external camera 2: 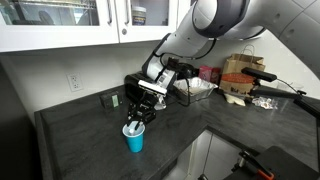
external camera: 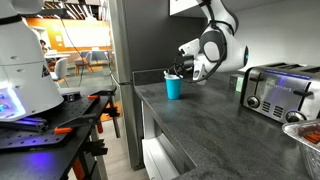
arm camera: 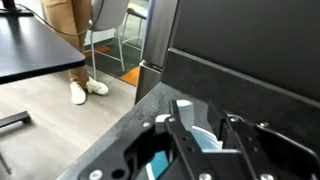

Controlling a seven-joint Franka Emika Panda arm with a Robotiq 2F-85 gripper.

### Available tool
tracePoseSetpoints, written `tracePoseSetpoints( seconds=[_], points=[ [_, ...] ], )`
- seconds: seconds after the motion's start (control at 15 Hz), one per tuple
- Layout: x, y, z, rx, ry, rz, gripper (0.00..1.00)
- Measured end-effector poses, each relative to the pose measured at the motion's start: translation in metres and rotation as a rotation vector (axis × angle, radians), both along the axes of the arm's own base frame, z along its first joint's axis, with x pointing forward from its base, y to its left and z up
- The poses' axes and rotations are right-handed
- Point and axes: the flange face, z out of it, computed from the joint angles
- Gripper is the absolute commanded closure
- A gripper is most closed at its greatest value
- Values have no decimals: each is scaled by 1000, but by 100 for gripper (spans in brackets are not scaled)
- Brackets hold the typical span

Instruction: Pick the marker and put it in the cup

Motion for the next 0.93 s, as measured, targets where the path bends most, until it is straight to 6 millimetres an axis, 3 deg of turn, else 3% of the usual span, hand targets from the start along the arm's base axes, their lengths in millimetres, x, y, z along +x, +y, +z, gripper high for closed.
tracePoseSetpoints(
  seconds=[0.27, 0.47, 0.67, 0.93],
  points=[
    [5, -5, 2, -14, -23, -5, 0],
    [19, -7, 16, -62, -124, -4, 0],
    [31, -6, 43, -92, -234, 3, 0],
    [37, -4, 68, -159, -344, 28, 0]
  ],
)
